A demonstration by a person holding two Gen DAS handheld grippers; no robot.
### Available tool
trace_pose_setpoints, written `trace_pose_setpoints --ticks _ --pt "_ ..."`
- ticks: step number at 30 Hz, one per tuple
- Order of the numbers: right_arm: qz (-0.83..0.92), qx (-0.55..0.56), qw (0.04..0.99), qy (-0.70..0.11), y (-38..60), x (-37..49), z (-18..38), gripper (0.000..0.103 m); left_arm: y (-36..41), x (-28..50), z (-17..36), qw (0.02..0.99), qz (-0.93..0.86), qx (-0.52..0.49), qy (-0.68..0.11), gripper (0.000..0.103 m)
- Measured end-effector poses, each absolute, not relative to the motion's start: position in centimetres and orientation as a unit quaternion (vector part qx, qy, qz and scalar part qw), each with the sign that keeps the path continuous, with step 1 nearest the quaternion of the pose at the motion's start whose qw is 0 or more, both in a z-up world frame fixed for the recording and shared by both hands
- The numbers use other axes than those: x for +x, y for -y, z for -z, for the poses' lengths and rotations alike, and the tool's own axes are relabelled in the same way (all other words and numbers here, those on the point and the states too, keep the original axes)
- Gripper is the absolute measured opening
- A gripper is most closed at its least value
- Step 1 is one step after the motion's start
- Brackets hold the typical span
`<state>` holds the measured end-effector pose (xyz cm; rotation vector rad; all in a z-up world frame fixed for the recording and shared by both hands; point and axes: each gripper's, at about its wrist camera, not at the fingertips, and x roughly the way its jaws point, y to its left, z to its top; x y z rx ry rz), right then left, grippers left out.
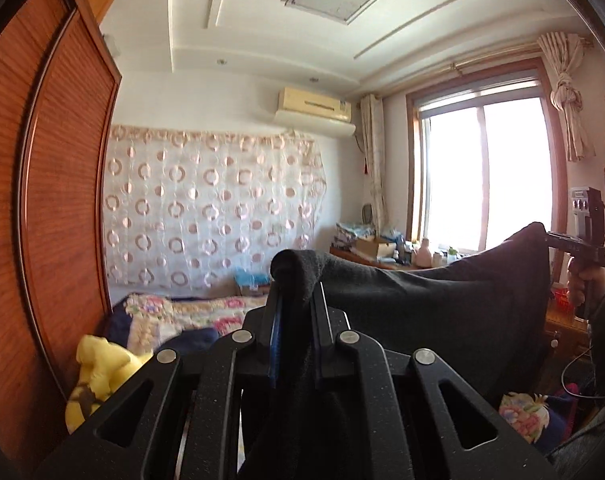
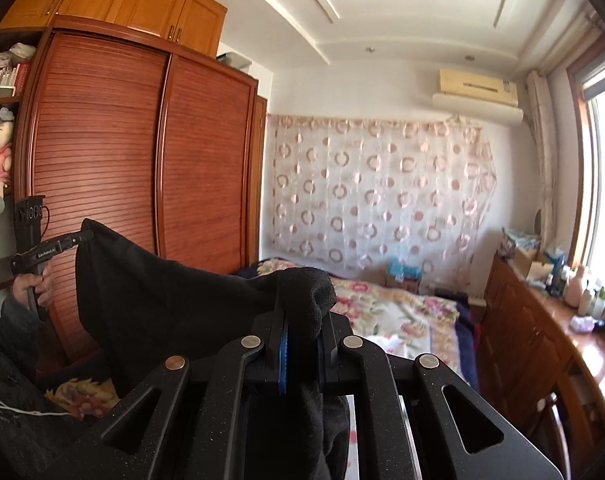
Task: Fold small clothes
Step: 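Grasp the shirt edge with both grippers and lift it up, then lay the lifted shirt down beside the folded clothes stack, open both grippers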
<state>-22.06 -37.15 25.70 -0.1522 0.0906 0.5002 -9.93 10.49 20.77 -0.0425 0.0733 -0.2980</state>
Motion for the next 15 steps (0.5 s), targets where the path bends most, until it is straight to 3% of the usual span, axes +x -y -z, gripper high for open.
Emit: trace_pose_setpoints --ticks 7,15 --pt "-0.217 -0.093 0.971 -0.046 36.1 -19.3 -26.4 0.010 -9.0 -4.6 -21.6 0.991 0.129 0.015 -0.034 0.013" --pt "-0.169 -0.118 0.968 -0.143 29.2 -6.1 -22.0 0.010 -8.3 7.8 -15.8 0.989 0.096 0.016 -0.115 0.013"
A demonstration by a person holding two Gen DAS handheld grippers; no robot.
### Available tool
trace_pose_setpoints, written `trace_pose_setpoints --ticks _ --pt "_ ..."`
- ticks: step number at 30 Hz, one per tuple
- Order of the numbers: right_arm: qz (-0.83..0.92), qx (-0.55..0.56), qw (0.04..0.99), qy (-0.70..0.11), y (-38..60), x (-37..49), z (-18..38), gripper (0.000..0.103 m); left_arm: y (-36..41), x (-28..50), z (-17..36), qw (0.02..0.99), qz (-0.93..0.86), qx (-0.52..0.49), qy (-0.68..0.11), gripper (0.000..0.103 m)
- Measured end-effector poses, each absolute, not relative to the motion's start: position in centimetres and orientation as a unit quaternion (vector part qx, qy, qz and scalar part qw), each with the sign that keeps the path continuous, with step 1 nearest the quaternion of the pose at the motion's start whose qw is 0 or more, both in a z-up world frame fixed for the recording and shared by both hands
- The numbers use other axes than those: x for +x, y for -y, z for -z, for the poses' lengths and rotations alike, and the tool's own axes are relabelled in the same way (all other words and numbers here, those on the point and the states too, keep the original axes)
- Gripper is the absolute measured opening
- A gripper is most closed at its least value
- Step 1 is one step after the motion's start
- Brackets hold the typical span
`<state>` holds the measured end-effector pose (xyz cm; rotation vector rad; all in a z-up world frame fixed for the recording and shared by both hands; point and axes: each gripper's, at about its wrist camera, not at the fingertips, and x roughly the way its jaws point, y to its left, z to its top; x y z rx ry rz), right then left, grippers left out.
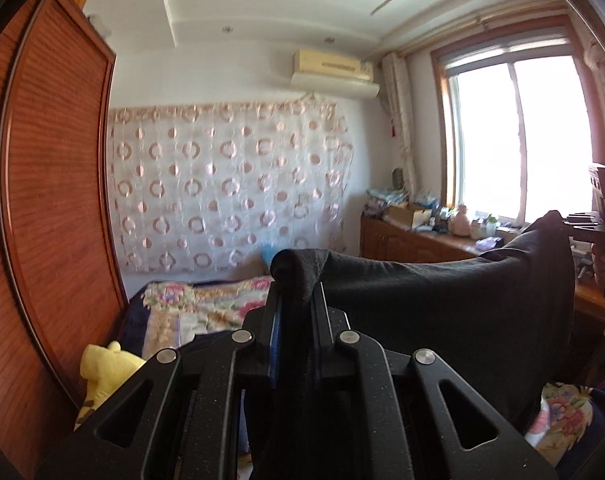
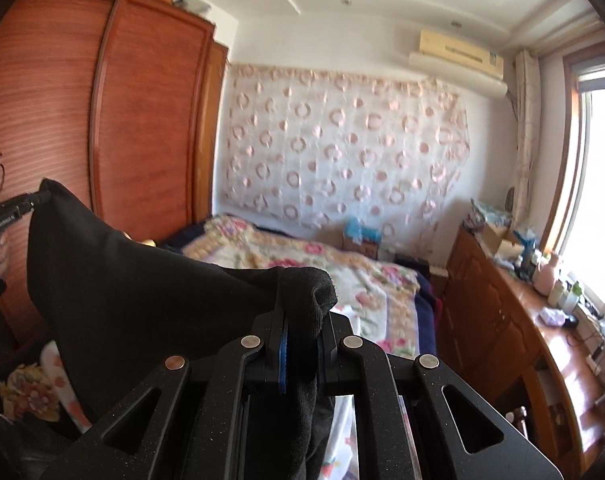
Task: Fold small clothes
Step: 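Lay the lifted shirt down beside the folded clothes stack, open both grippers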
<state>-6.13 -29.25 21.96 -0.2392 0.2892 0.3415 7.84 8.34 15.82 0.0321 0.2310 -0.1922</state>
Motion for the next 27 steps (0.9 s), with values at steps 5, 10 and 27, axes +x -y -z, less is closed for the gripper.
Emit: trace_pose_setpoints --ticks 5,10,27 --pt "-0.139 -0.104 0.958 -0.226 26.2 5.6 -16.3 0.028 -8.6 18.8 -8.2 0.976 0.074 0.005 -0.205 0.032" --pt "-0.088 -0.090 0.942 -0.313 24.2 13.1 -8.7 0.031 -8.2 21.4 -1.8 0.954 0.091 -0.010 -0.285 0.050" --pt "-0.113 0.010 0.928 -0.354 30.9 10.3 -1.5 0.031 -8.9 12.7 3.3 0.937 0.101 -0.011 -0.335 0.078"
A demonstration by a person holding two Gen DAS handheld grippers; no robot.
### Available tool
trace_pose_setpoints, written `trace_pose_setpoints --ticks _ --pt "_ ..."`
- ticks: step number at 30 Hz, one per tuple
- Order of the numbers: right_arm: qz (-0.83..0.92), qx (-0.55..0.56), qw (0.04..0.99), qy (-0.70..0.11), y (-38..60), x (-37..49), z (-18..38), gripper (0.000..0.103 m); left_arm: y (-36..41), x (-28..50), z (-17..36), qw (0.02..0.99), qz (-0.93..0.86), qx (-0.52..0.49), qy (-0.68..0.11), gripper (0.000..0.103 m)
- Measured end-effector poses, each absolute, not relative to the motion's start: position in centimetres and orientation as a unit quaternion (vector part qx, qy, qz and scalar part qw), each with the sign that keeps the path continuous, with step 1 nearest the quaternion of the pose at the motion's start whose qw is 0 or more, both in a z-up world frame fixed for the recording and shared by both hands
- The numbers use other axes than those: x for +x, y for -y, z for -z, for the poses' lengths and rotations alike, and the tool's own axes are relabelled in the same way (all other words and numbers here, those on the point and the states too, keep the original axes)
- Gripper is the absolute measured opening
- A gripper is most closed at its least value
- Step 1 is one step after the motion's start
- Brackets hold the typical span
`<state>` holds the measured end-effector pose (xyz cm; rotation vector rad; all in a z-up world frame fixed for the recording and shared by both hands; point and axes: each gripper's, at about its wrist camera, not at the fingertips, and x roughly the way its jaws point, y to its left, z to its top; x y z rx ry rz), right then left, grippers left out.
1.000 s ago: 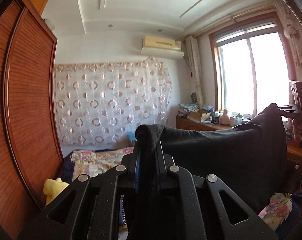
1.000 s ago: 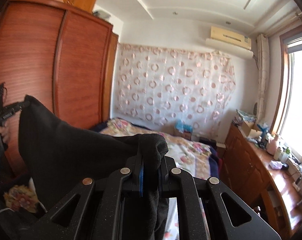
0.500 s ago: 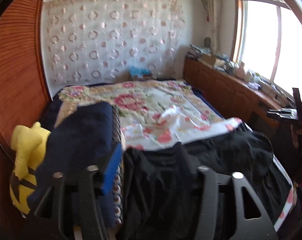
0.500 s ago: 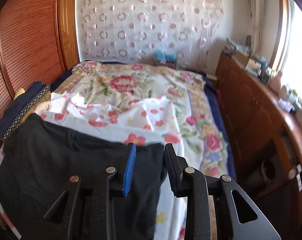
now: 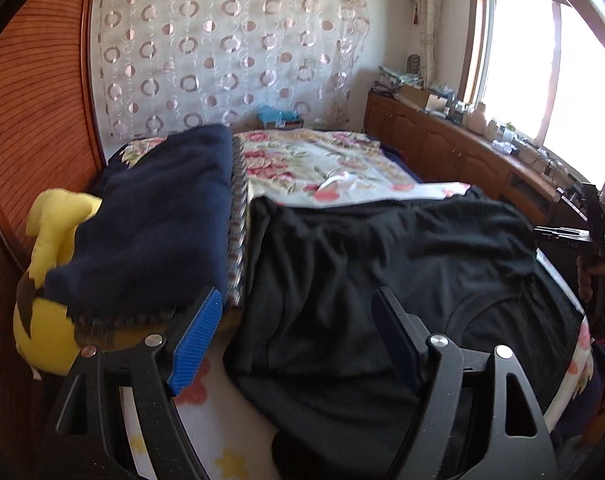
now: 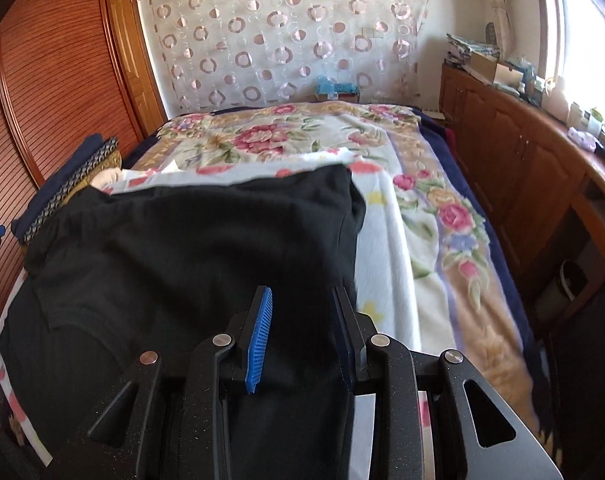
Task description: Fold small clothes
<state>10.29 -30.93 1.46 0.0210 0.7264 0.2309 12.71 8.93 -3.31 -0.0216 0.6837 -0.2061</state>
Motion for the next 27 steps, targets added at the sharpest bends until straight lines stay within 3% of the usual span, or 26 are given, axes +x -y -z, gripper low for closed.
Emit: trace_pose_setpoints --ticks 6,13,17,22,25,26,27 --pt "-0.100 0.008 0.921 -0.377 30.8 10.7 0.6 0.031 -10.4 10.5 6.3 0.929 0.080 -0.016 -0.362 0.078" --pt "-0.091 -0.004 0.922 -0.376 30.7 11.4 -0.8 0.031 -11.3 5.8 8.9 0.916 0.074 -0.031 -0.392 0.076" --pt "-0.087 -0.009 0.923 -0.376 30.7 12.0 -0.8 0.031 -10.9 4.3 10.1 0.908 0.088 -0.036 -0.409 0.051" --pt "-0.084 -0.017 0.923 -0.374 30.5 11.7 0.3 0.031 -9.8 3.9 10.8 0.905 0.101 -0.026 -0.411 0.043" --pt "-0.085 -0.017 0.923 -0.374 30.6 11.7 0.6 0.031 -9.8 3.7 10.7 0.902 0.112 -0.036 -0.416 0.020" --pt "-0.085 -0.016 0.923 -0.374 30.6 11.7 0.6 0.031 -9.7 3.5 10.7 0.902 0.111 -0.031 -0.416 0.007" --pt "-0.085 -0.016 0.923 -0.374 30.7 11.6 0.8 0.031 -9.6 3.3 10.6 0.903 0.107 -0.025 -0.416 0.004"
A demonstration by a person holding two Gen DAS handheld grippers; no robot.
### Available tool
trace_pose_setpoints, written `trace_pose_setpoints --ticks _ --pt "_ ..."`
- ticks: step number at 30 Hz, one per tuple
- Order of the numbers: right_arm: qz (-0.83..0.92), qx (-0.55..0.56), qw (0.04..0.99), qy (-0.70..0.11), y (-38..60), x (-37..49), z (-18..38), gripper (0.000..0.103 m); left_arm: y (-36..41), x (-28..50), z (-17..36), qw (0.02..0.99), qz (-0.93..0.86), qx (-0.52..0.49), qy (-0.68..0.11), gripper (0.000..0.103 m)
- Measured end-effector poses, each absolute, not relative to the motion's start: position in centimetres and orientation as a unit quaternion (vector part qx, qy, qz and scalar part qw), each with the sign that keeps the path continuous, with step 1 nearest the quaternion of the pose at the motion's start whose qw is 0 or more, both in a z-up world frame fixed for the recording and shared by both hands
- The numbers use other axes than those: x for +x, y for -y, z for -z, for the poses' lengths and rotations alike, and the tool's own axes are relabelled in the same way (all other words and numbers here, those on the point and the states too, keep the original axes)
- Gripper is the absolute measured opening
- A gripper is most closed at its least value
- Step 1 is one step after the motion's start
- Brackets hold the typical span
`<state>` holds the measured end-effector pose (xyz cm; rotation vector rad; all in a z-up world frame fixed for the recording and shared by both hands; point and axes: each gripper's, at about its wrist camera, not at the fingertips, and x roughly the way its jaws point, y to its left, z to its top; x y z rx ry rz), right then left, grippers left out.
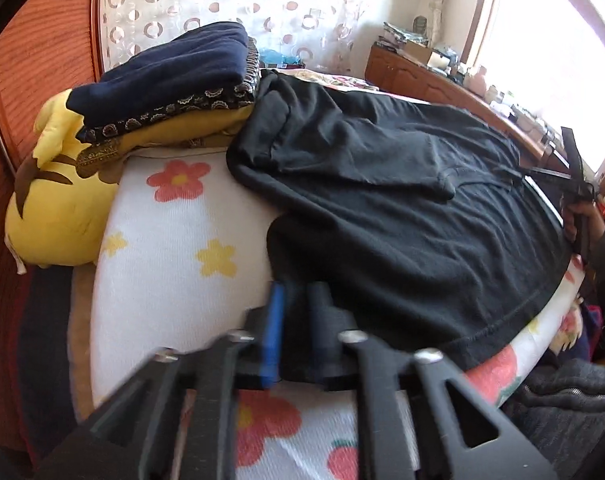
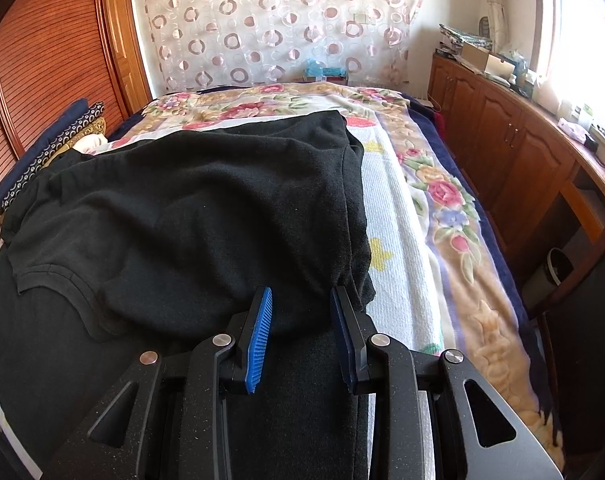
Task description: Fold small clothes
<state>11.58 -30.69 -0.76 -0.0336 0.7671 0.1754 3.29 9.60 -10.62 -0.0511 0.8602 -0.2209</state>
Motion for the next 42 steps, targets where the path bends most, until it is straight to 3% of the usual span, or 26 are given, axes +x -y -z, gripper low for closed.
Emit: trace_pose_setpoints --ticks 15,17,19,21,23,25,36,42 --pt "-0.086 -0.025 0.923 -0.373 31.1 11.5 0.9 0.031 -10.8 -0.4 7.6 0.920 0.055 -0.041 -0.387 0.006" --pt "-0.086 -0.026 0.923 -0.373 31.2 11.5 0.9 0.032 -11.0 0.0 7.0 0.922 0.061 -0.051 -0.379 0.029" --pt "-0.086 -0.026 0.923 -0.373 31.2 11.5 0.9 0.032 -10.8 0.8 6.5 0.923 0.078 -0.054 -0.373 0.033" --pt "-0.086 -0.026 0.923 -0.373 31.2 11.5 0.9 0.032 -10.3 1.7 6.1 0.924 0.081 -0.049 -0.371 0.048" --pt "-0.086 -0.027 0.923 -0.373 31.3 11.5 1.0 0.032 -9.8 3.0 6.1 0.923 0.090 -0.049 -0.371 0.071" --pt "-0.087 -0.027 0.923 -0.373 31.3 11.5 0.9 0.032 -9.3 4.8 6.3 0.920 0.095 -0.050 -0.376 0.077" --pt "-0.090 -0.025 0.923 -0.373 31.6 11.5 0.9 0.033 -8.5 12.8 8.2 0.909 0.072 -0.037 -0.410 0.077" --pt "-0.096 -0.019 0.923 -0.373 32.0 11.7 1.0 0.034 -8.4 14.3 8.9 0.905 0.063 -0.016 -0.420 0.055"
